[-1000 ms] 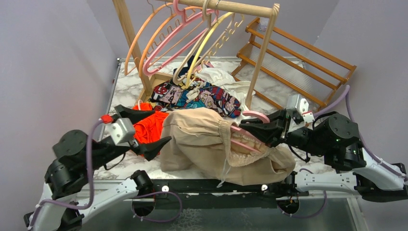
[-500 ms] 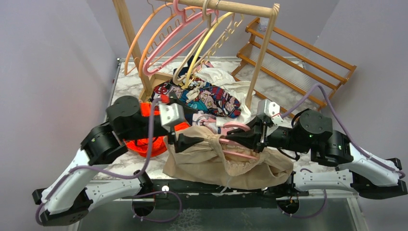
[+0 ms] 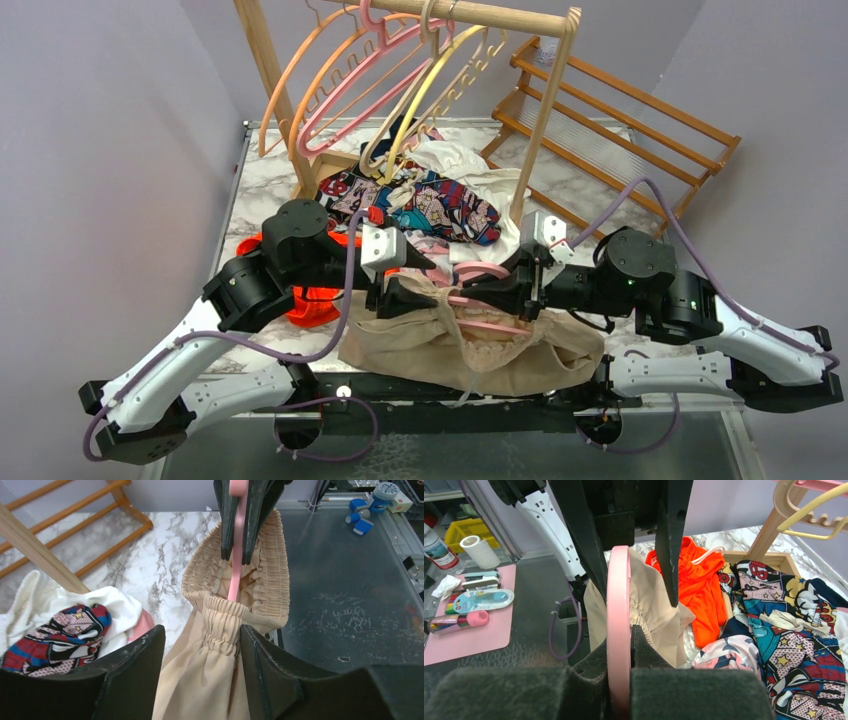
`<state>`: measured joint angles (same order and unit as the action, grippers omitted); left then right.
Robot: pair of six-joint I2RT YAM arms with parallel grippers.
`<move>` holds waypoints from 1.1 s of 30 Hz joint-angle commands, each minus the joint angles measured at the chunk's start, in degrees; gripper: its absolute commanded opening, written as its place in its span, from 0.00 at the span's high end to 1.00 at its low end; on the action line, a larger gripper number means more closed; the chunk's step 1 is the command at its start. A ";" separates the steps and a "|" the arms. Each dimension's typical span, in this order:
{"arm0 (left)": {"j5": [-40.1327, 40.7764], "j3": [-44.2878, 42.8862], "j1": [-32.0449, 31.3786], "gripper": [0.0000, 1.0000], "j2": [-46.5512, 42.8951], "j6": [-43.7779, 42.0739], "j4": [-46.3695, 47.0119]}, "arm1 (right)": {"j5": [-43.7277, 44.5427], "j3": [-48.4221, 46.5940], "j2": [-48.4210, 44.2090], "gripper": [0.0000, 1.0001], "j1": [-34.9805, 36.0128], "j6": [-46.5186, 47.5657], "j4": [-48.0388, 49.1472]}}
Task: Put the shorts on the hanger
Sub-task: Hang the shorts on the hanger.
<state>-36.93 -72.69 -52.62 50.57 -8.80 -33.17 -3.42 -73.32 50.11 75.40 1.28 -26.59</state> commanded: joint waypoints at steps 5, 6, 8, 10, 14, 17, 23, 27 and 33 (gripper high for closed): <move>-2.32 3.86 -0.12 0.57 -2.14 2.15 5.00 | -1.15 -0.09 0.48 0.99 0.28 -0.31 4.23; -2.28 3.91 -0.11 0.62 -2.28 2.26 5.32 | -1.23 -0.14 0.55 0.99 0.28 -0.31 4.30; -2.20 4.03 -0.11 0.69 -2.52 2.29 5.44 | -1.24 -0.10 0.63 0.99 0.28 -0.31 4.45; -1.55 4.09 -0.16 0.74 -2.96 2.21 5.40 | -1.15 0.00 0.75 0.99 0.32 -0.23 4.50; 2.08 4.44 -0.13 0.84 -4.99 1.95 5.65 | -0.87 0.15 0.92 0.99 0.28 -0.23 4.20; 6.04 4.95 -0.12 1.00 -6.61 1.53 5.62 | -0.88 0.15 0.80 0.99 0.28 -0.24 3.96; 14.64 6.83 -0.12 1.00 -11.30 -0.53 3.84 | -1.38 -0.67 0.03 0.99 0.33 -0.35 2.85; 16.17 7.68 -0.12 1.00 -13.34 -1.58 0.74 | -1.07 -0.55 -1.11 0.99 0.28 -0.66 3.24; 14.75 8.33 -0.14 0.69 -15.14 -0.26 -3.18 | -0.54 -0.21 -1.77 0.99 0.28 -0.84 3.70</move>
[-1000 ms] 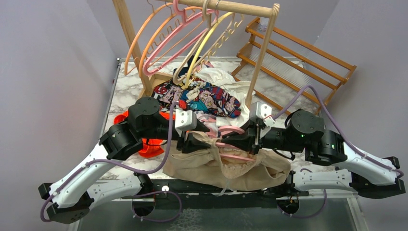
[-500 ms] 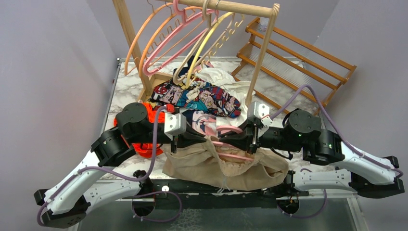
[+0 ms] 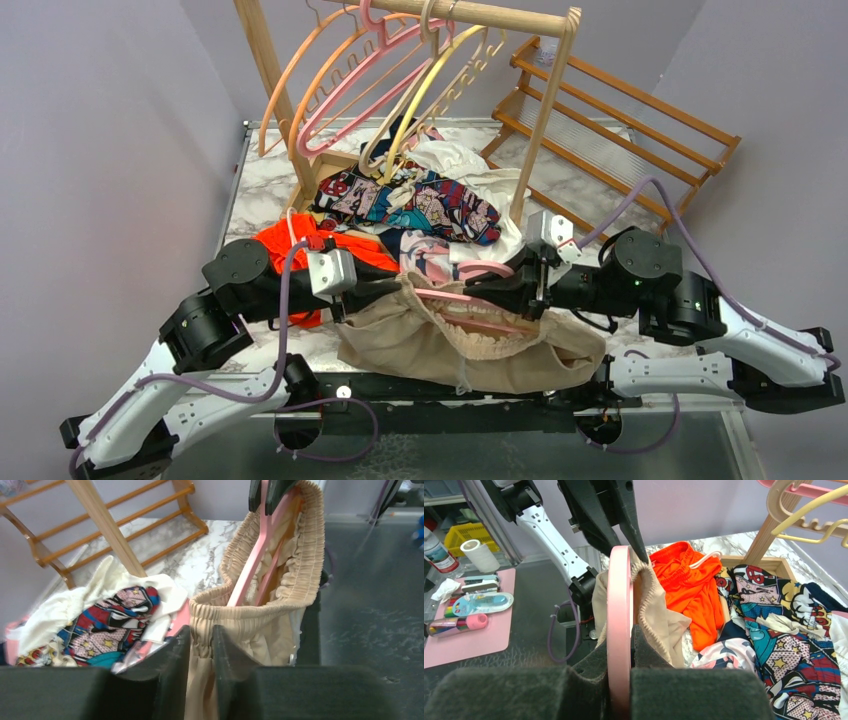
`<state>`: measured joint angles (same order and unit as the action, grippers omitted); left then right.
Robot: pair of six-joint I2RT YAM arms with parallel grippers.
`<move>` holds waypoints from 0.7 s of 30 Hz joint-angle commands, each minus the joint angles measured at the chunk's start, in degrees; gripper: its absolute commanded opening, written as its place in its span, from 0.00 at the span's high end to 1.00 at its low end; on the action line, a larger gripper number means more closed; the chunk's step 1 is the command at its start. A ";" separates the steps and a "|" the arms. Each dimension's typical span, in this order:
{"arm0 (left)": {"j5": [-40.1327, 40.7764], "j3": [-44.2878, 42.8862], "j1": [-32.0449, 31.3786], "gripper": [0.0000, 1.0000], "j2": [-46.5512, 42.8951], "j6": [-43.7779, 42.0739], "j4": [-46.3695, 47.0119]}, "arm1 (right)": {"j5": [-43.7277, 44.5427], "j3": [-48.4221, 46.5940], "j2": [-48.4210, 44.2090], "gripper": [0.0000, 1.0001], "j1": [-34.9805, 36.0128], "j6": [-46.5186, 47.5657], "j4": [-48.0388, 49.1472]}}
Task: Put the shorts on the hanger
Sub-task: Hang the shorts on the hanger.
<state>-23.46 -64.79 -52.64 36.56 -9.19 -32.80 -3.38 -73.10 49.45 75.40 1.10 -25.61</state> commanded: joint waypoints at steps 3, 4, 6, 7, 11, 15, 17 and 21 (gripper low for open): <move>-1.88 -1.00 -0.12 0.33 -1.42 1.19 -3.26 | -0.75 -0.38 -0.81 0.99 0.30 -0.69 2.76; -2.53 -1.71 -0.14 0.29 -1.13 1.52 -3.14 | -0.83 -0.34 -0.70 0.99 0.28 -0.67 2.89; -3.68 -3.36 -0.11 0.24 -0.56 1.80 -2.63 | -1.01 -0.27 -0.41 0.99 0.28 -0.69 3.33; -4.34 -3.93 -0.09 0.22 -0.36 1.88 -2.25 | -1.16 -0.19 -0.26 0.99 0.30 -0.69 3.59; -6.86 -5.71 -0.11 0.18 1.27 2.23 -0.46 | -1.77 -0.27 0.45 0.99 0.29 -0.65 4.22; -10.25 -7.50 -0.14 0.16 4.42 2.57 1.13 | -1.62 -0.24 1.40 0.99 0.28 -0.67 4.61; -12.21 -7.68 -0.09 0.16 6.01 3.08 2.47 | -1.38 -0.13 1.52 0.99 0.28 -0.67 5.27; -16.47 -6.18 -0.17 0.18 8.78 4.32 5.82 | -1.64 -0.45 2.16 0.99 0.28 -0.54 6.11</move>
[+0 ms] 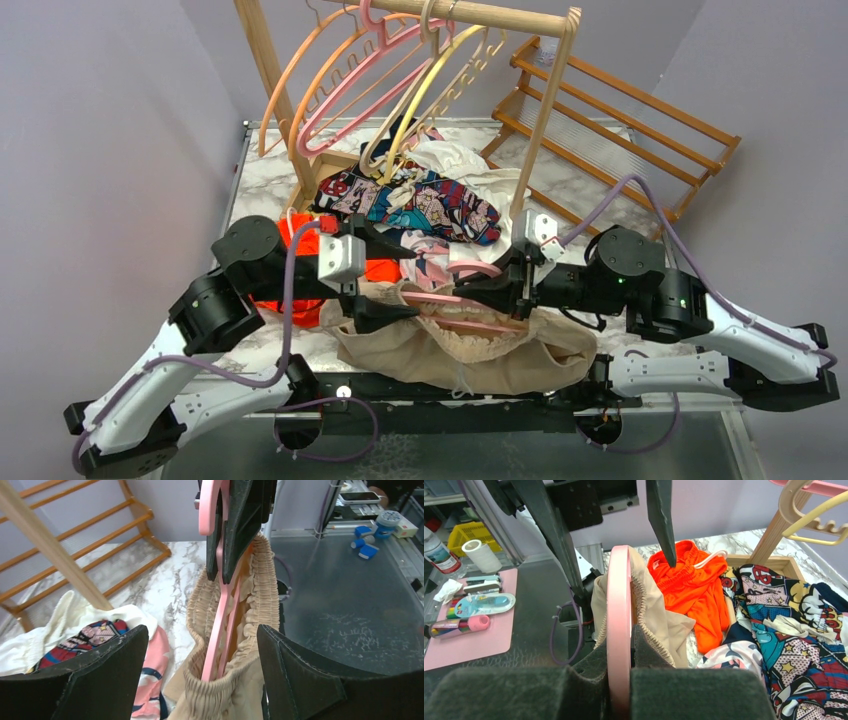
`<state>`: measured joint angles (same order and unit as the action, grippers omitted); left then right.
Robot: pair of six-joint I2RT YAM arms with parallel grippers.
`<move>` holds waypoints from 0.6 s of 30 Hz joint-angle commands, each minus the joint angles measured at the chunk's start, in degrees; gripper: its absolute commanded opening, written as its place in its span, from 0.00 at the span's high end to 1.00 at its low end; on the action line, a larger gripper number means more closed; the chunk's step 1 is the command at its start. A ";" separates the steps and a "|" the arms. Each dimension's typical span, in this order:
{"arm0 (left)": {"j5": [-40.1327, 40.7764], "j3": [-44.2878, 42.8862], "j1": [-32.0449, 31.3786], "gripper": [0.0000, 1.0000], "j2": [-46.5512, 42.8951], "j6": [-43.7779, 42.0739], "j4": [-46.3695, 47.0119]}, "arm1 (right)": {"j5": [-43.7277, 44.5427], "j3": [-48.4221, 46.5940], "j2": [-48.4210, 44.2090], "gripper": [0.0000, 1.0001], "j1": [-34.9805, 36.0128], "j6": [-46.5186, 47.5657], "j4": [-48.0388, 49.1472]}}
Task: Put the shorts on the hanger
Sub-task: Hang the shorts on the hanger.
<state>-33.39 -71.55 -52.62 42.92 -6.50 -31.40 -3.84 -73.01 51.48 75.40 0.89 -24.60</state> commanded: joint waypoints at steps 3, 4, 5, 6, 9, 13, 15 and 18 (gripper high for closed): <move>-8.81 0.77 -0.13 0.23 4.31 1.86 5.37 | -1.36 -1.02 0.69 0.99 0.28 -0.03 4.84; -9.65 0.79 -0.14 0.24 4.86 1.85 5.59 | -1.29 -1.13 0.84 0.99 0.28 0.13 4.71; -10.28 0.88 -0.12 0.26 5.54 1.80 5.64 | -1.20 -1.24 0.89 0.99 0.30 0.27 4.59; -10.75 1.01 -0.14 0.27 5.92 1.65 5.64 | -1.06 -1.34 1.00 0.99 0.29 0.36 4.44; -10.83 2.35 -0.12 0.29 6.08 0.76 5.66 | -0.85 -1.68 1.24 0.99 0.33 0.76 4.39; -9.99 4.76 -0.11 0.33 6.35 -0.42 5.30 | -0.90 -2.25 1.63 0.99 0.28 1.11 4.22; -9.46 5.95 -0.12 0.38 6.64 -0.74 5.04 | -1.04 -2.56 1.70 0.99 0.28 1.16 4.36; -10.16 6.91 -0.12 0.44 7.43 -0.56 5.03 | -1.17 -2.59 1.89 0.99 0.28 1.20 4.47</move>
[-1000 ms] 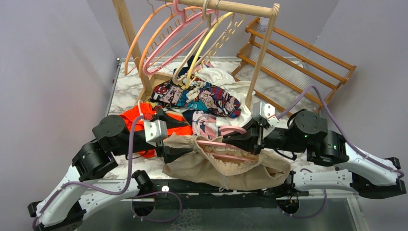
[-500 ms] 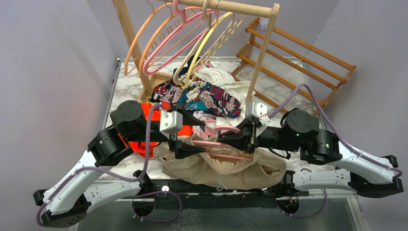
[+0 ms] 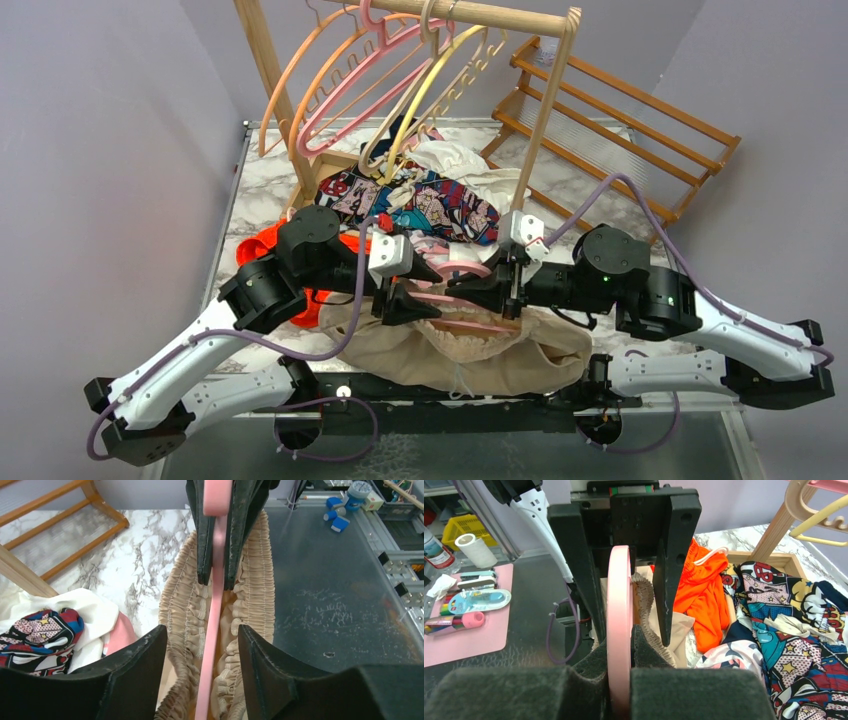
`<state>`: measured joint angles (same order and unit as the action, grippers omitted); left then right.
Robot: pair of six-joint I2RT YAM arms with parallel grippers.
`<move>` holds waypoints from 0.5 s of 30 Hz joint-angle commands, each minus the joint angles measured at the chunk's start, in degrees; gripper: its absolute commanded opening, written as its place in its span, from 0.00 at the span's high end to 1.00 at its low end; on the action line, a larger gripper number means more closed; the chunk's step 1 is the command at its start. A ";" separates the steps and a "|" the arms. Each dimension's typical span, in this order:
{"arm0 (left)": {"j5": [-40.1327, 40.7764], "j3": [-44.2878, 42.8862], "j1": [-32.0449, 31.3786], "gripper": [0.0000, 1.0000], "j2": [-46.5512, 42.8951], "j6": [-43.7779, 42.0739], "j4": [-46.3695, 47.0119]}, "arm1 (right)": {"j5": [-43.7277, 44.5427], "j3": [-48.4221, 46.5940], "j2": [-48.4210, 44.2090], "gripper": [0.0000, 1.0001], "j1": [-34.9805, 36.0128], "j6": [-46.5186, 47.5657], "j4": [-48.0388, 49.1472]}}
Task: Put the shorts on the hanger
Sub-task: Hang the shorts on the hanger.
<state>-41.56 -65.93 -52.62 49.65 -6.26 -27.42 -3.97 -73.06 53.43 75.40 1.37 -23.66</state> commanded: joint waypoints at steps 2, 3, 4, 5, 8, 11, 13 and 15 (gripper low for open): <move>-2.28 1.33 -0.12 0.49 1.20 -0.68 1.07 | -1.04 -2.55 0.05 0.99 0.28 0.76 3.53; -2.22 1.21 -0.16 0.52 1.39 -0.70 1.16 | -1.04 -2.66 0.22 0.99 0.33 0.75 3.53; -2.13 1.11 -0.19 0.53 1.50 -0.83 1.14 | -1.04 -2.66 0.32 0.99 0.31 0.81 3.60; -2.08 1.01 -0.12 0.54 1.71 -0.92 1.16 | -1.04 -2.69 0.42 0.99 0.29 0.88 3.68; -1.73 0.88 -0.12 0.62 2.27 -1.27 1.14 | -1.42 -2.70 0.99 0.99 0.29 0.98 4.14; -1.59 1.05 -0.19 0.71 2.71 -1.42 1.18 | -1.86 -2.74 1.65 0.99 0.28 1.12 4.64; -1.68 1.31 -0.12 0.76 2.68 -1.47 1.16 | -2.01 -2.89 1.92 0.99 0.31 1.24 4.82; -1.57 1.57 -0.12 0.81 2.46 -1.55 1.15 | -2.10 -3.07 2.20 0.99 0.32 1.42 5.01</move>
<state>-42.57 -64.79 -52.64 52.01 -6.81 -27.22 -3.95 -73.12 55.27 75.37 2.55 -24.08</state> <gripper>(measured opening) 0.233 0.052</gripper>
